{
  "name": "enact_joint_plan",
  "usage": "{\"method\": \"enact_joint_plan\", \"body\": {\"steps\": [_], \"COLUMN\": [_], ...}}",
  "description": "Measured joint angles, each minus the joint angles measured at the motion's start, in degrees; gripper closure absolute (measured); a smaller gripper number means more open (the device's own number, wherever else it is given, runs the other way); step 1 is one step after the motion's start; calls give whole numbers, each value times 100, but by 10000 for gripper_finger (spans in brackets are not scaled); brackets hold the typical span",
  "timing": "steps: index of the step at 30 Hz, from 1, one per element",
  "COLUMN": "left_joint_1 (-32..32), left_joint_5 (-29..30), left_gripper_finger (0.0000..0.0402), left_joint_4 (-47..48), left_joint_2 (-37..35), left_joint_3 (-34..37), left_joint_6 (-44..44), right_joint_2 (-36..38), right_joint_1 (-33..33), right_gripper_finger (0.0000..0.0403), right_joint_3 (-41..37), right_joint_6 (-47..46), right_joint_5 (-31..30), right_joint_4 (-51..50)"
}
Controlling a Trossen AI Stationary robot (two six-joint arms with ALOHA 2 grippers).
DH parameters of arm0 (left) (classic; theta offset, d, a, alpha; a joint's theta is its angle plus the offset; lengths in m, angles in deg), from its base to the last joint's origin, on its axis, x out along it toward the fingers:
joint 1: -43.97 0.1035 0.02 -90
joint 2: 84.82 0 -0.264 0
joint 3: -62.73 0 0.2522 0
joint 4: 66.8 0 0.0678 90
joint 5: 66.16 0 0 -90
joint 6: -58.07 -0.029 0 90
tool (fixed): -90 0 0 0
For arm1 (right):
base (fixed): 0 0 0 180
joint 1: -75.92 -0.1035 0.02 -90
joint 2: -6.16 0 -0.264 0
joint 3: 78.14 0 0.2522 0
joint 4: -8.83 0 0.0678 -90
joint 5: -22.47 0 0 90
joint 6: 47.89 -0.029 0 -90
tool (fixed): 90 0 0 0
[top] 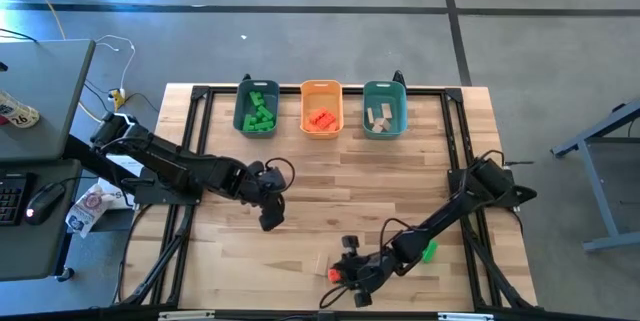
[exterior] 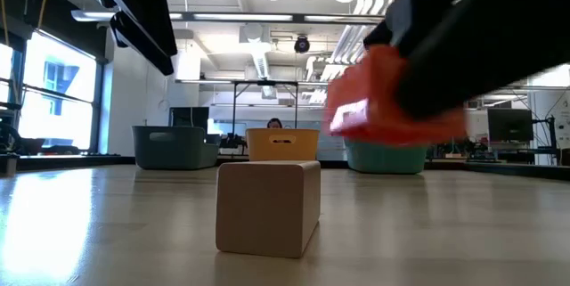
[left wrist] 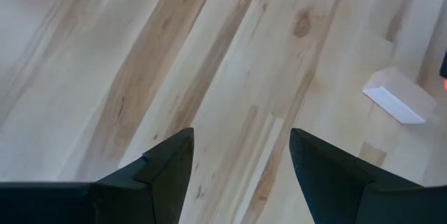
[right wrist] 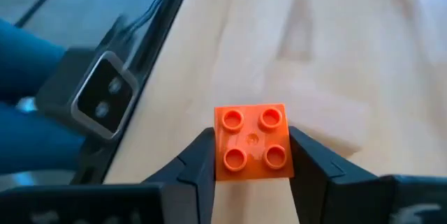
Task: Sort & place blocks by color
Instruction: Put the orange game piece into the yellow bin
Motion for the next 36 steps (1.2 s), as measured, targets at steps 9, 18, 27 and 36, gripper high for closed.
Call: {"method": "enact_joint_plan", "body": {"steps": [9,18,27,36], "left_joint_1": [-271,-629,-899,-959], "left_joint_5": [74,597,1722,1906], "left_gripper_finger": [178,178,178,178], "left_joint_4": [-8,-149,-259,-322], "left_joint_2": [2,2,3,2], "left_joint_3": [0,0,0,0], "left_joint_6": [-2,-22,-22,-22], "right_joint_2": [372,828,1071,1071], "right_joint_1": [344,1303,2810,4371], "right_gripper_finger": [289,289,289,289], "right_joint_3": [0,0,0,0], "right_joint_6": [440,965,1758,1745], "right_joint_5": [-1105,-1313,-1529,-1465], "right_joint_4": [-68,-191,-272,-145]}}
